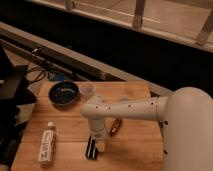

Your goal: Push the eraser across the table

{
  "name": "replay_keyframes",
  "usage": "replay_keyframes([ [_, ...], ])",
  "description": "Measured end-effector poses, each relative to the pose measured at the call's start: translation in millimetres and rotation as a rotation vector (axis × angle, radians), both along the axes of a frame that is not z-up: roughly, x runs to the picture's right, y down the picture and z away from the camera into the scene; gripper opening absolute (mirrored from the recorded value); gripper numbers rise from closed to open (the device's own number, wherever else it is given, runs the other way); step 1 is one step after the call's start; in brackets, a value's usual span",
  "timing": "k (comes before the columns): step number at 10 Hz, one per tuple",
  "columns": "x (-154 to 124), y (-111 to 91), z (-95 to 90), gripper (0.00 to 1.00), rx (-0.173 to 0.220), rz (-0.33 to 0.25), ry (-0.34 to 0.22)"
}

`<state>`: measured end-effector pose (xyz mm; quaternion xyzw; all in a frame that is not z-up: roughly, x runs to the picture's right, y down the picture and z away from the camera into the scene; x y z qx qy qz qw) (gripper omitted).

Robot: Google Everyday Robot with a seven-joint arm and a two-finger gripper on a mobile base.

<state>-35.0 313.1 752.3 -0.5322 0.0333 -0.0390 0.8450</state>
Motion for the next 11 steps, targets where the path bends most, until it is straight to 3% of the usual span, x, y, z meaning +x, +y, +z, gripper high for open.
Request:
replay_keyframes([
  [7, -40, -19, -1.7, 0.0, 0.014, -0.034, -0.031],
  [11, -36, -28, -0.4, 0.0, 0.025, -0.033, -0.038],
])
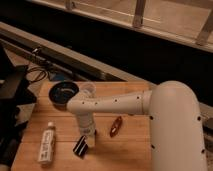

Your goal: Push the eraser across the table

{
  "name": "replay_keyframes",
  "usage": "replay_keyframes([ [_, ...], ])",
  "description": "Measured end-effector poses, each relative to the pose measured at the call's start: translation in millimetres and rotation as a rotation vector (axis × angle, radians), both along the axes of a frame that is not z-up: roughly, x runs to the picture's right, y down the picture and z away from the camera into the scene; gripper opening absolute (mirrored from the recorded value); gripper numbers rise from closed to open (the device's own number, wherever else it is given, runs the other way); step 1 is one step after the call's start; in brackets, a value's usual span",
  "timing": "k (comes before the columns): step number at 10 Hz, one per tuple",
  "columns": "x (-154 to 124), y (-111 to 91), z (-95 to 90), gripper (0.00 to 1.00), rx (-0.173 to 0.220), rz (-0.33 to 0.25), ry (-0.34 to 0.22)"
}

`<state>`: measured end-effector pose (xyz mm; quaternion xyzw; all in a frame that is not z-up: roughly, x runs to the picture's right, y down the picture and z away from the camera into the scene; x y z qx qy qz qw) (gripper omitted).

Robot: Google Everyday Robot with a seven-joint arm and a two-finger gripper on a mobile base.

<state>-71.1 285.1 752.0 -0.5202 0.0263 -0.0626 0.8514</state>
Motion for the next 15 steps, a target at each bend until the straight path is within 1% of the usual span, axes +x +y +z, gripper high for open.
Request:
replay_keyframes([
  [7, -12, -15, 1.9, 0.0, 0.023, -0.003, -0.018],
  [15, -9, -23, 1.6, 0.0, 0.036, 0.004, -0.016],
])
